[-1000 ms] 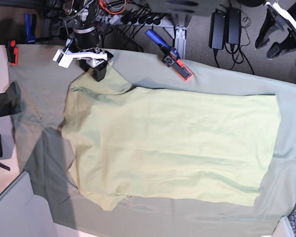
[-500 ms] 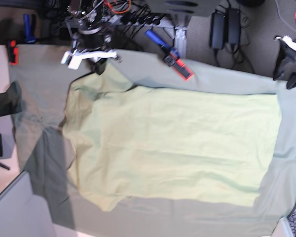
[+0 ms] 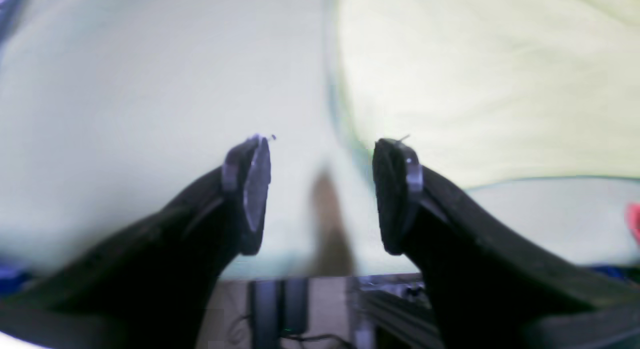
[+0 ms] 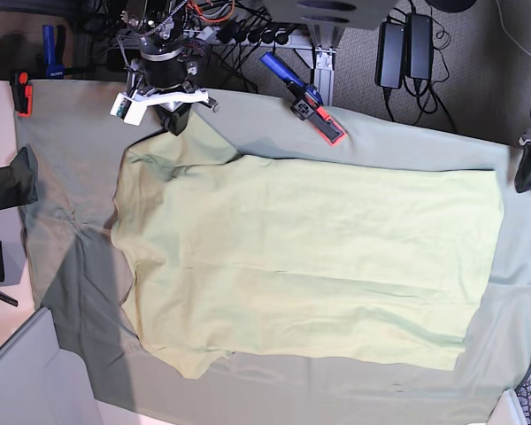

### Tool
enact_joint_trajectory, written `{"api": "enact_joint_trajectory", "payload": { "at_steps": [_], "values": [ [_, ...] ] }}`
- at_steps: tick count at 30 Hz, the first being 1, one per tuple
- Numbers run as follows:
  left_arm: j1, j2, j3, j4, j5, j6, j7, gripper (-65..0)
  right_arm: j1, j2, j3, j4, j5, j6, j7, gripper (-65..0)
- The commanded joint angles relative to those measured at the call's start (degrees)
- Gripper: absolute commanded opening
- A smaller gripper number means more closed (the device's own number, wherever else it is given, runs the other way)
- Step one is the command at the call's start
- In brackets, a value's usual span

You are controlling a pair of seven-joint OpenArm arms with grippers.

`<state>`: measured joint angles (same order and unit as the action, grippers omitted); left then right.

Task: Fold the T-shirt properly
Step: 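Grasp the shirt's shoulder corners with both grippers, then lift and pull the shoulders across the shirt toward the hem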

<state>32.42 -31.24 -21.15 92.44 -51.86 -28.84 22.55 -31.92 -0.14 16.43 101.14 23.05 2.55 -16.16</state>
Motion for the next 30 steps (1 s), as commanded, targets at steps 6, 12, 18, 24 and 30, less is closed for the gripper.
{"api": "enact_joint_trajectory", "payload": {
  "at_steps": [6, 12, 18, 24, 30],
  "values": [
    [-4.0, -0.9, 6.6, -3.2, -1.7, -1.3, -0.6, -28.9, -0.9, 0.3, 0.1, 0.6, -1.2, 0.4, -0.2, -65.0],
    [-7.2, -0.8, 11.5, -8.5, -1.0, -1.2, -0.9, -28.9, -2.1, 0.3, 0.1, 0.6, -1.8, 0.4, -0.1, -65.0],
    [-7.8, -0.8, 14.2, -8.5, -0.9, -1.4, -2.8, -31.6, -2.2, 0.3, 0.1, 0.7, -2.1, 0.4, -0.2, -65.0],
    [-7.8, -0.9, 14.8, -8.5, 5.7, -1.4, -10.0, -65.0, -2.2, 0.3, 0.1, 0.7, -7.5, 0.4, -0.2, -65.0],
    [-7.8, -1.0, 14.8, -8.3, 19.1, -1.4, -11.0, -65.0, -2.2, 0.8, 0.1, 0.7, -7.6, 1.2, -0.2, -65.0]
  ]
}}
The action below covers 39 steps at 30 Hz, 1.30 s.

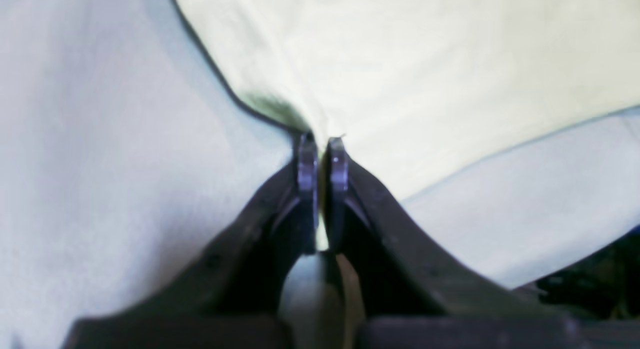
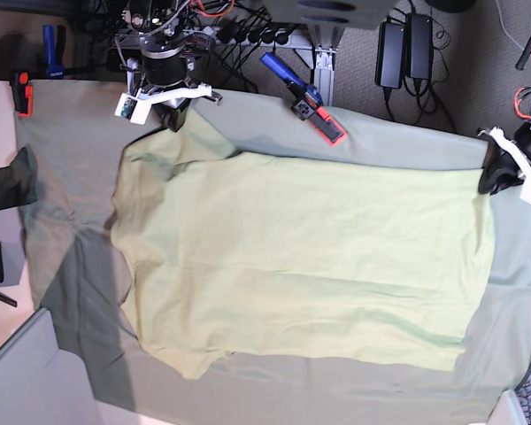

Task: Fold the T-shirt properly
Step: 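Lift and pull the shoulders across the shirt toward the hem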

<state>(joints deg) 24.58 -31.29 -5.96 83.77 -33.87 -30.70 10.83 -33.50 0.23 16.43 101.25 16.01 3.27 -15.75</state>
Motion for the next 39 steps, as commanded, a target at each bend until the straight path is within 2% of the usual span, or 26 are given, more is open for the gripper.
{"api": "enact_joint_trajectory", "payload": {
  "at_steps": [1, 5, 7, 9, 13, 20, 25, 31, 39],
  "values": [
    [0.1, -1.0, -0.4, 0.3, 1.1, 0.4, 0.6, -65.0, -0.7, 0.9, 0.1, 0.6, -0.6, 1.2, -0.6, -65.0],
    [0.1, -1.1, -0.7, 0.3, -0.1, -3.9, -0.8, -65.0, -0.7, 2.2, 0.8, 0.8, -0.6, 3.7, -1.7, -65.0],
    [0.1, -1.3, -1.5, 0.3, -1.5, -9.3, -0.3, -65.0, -1.5, 2.3, 1.8, 2.1, 0.8, 4.9, -4.0, -65.0],
    [0.3, -1.3, -3.0, 0.4, -2.1, -9.3, 1.2, -65.0, -3.1, 2.3, 3.2, 4.1, 3.3, 6.1, -5.8, -65.0],
    [0.8, -1.4, -4.0, 1.2, -7.3, -9.3, 6.2, -65.0, -7.1, 3.0, 7.2, 7.9, 7.5, 8.3, -6.3, -65.0],
    [1.5, -1.8, -4.3, 6.4, -11.6, -9.3, 9.3, -65.0, -8.9, 5.7, 12.5, 11.6, 14.1, 10.6, -7.0, -65.0],
    [0.6, -2.1, -5.6, 11.9, -12.5, -9.3, 9.4, -65.0, -5.4, 6.8, 13.5, 11.7, 15.1, 11.8, -7.9, -65.0],
    [-2.1, -2.0, -5.6, 11.5, -11.2, -9.3, 9.6, -65.0, 1.2, 6.7, 13.4, 11.7, 15.1, 12.4, -11.2, -65.0],
    [-11.3, -2.0, -5.5, -2.1, -11.3, -9.3, 9.3, -65.0, 10.5, 6.7, 12.5, 7.1, 12.6, 13.1, -11.3, -65.0]
  ]
}}
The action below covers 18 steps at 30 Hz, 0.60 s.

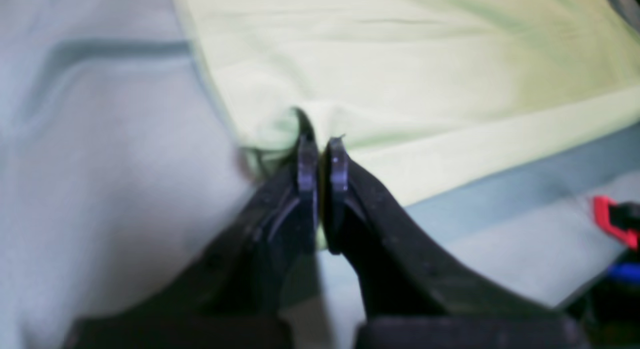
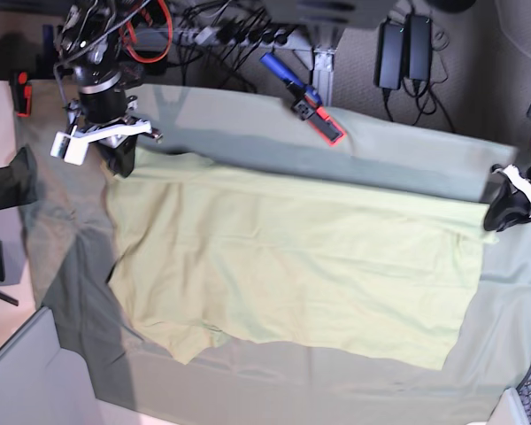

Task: Fold the T-shirt properly
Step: 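Lift and pull the shoulders across the shirt toward the hem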

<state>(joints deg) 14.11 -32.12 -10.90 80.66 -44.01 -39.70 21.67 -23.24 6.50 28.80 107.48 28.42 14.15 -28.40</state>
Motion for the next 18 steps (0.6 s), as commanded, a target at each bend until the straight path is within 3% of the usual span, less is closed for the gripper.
{"api": "enact_joint_trajectory", "payload": {
  "at_steps": [1, 18],
  "values": [
    [-2.2, -1.2, -0.6, -0.5, -1.2, -0.3, -1.5, -65.0, 1.3, 0.4, 0.0, 0.1, 0.0, 2.3, 1.4, -65.0],
    [-7.8, -1.0, -0.2, -5.6, -1.2, -0.3, -2.2, -65.0, 17.3, 0.5, -5.0, -11.9, -5.5, 2.4, 1.4, -65.0]
  ]
}}
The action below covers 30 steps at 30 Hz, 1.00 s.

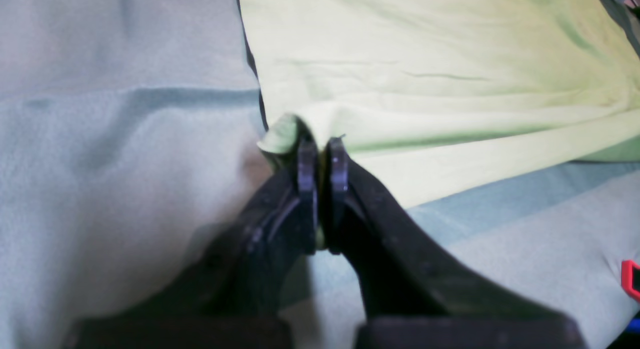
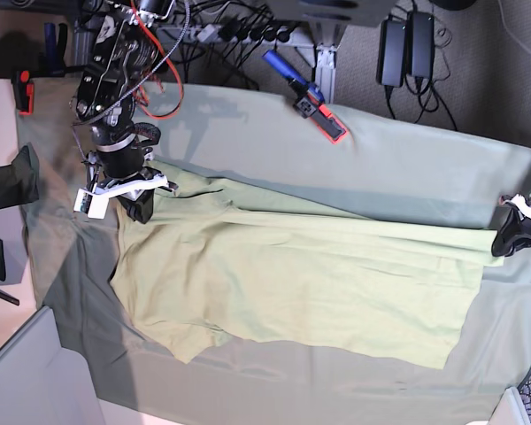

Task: Fold the T-shirt properly
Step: 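Lift and pull the shoulders across the shirt toward the hem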

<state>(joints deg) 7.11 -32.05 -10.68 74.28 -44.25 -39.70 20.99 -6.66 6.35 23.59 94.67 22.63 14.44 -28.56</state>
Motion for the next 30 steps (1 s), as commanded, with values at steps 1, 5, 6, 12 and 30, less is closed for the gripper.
{"api": "enact_joint_trajectory", "payload": {
  "at_steps": [1, 5, 6, 12, 30],
  "values": [
    [-1.0, -1.1, -0.4, 0.7, -0.9, -0.3, -1.5, -63.0, 1.3, 0.6, 0.2, 0.4, 0.2, 2.1, 1.6, -65.0],
    [-3.0, -1.1, -0.4, 0.7, -0.9, -0.3, -1.5, -54.7, 3.9, 0.6, 0.2, -2.3, -0.7, 2.1, 1.6, -65.0],
    [-3.6, -1.1, -0.4, 0.7, -0.9, -0.3, -1.4, -54.3, 4.4, 0.6, 0.2, -2.8, -1.3, 2.1, 1.6, -65.0],
    [-6.9, -1.1, 3.1, 0.7, 2.1, -0.3, -1.9, -54.3, 5.7, 0.6, 0.2, -4.4, -2.1, 2.1, 1.6, -65.0],
    [-8.3, 0.7, -1.4, 0.0, 2.0, 4.5, 6.0, -25.6, 5.0, 0.6, 1.4, -0.4, 2.0, 2.3, -3.6, -21.3]
  ]
}}
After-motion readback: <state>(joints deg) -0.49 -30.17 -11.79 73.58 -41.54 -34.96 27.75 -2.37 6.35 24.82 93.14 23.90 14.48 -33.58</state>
